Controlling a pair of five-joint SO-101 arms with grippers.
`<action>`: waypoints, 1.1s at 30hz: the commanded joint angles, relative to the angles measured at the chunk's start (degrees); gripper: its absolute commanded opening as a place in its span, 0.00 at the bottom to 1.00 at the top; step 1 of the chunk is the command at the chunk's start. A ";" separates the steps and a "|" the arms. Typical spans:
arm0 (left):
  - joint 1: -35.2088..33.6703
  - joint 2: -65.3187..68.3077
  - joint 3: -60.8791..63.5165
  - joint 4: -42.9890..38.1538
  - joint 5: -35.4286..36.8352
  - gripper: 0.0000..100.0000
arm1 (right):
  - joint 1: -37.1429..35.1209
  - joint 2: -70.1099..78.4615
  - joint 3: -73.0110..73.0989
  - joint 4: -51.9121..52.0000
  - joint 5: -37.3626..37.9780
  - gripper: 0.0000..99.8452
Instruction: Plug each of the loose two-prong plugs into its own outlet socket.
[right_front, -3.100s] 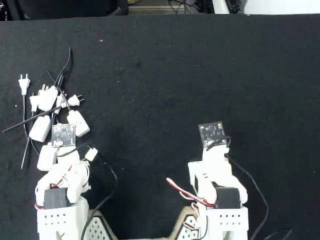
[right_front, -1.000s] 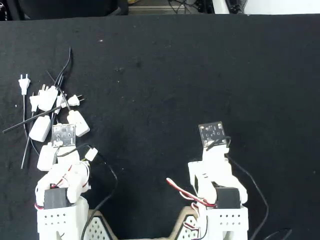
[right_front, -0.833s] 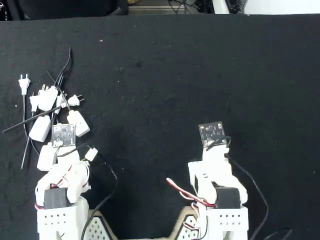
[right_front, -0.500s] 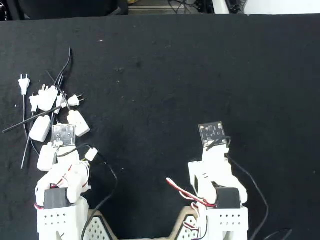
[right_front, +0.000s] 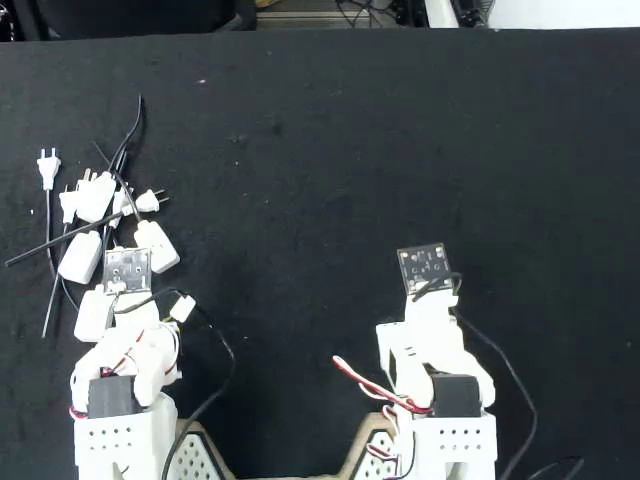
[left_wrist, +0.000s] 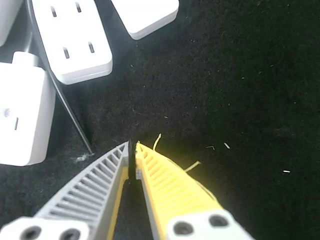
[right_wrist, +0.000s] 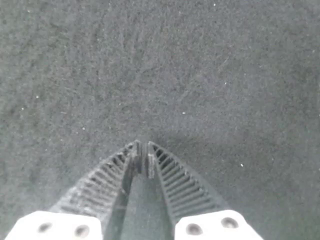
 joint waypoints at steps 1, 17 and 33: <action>-0.84 -0.35 1.19 -0.18 0.18 0.03 | 1.49 -5.23 -0.22 0.53 0.44 0.01; -20.53 -0.44 -16.48 -0.44 -21.19 0.03 | 4.40 -5.32 -0.22 -3.52 0.70 0.01; -20.35 -0.44 -14.11 -26.81 -8.88 0.03 | 3.16 -5.32 -1.45 -32.97 14.59 0.01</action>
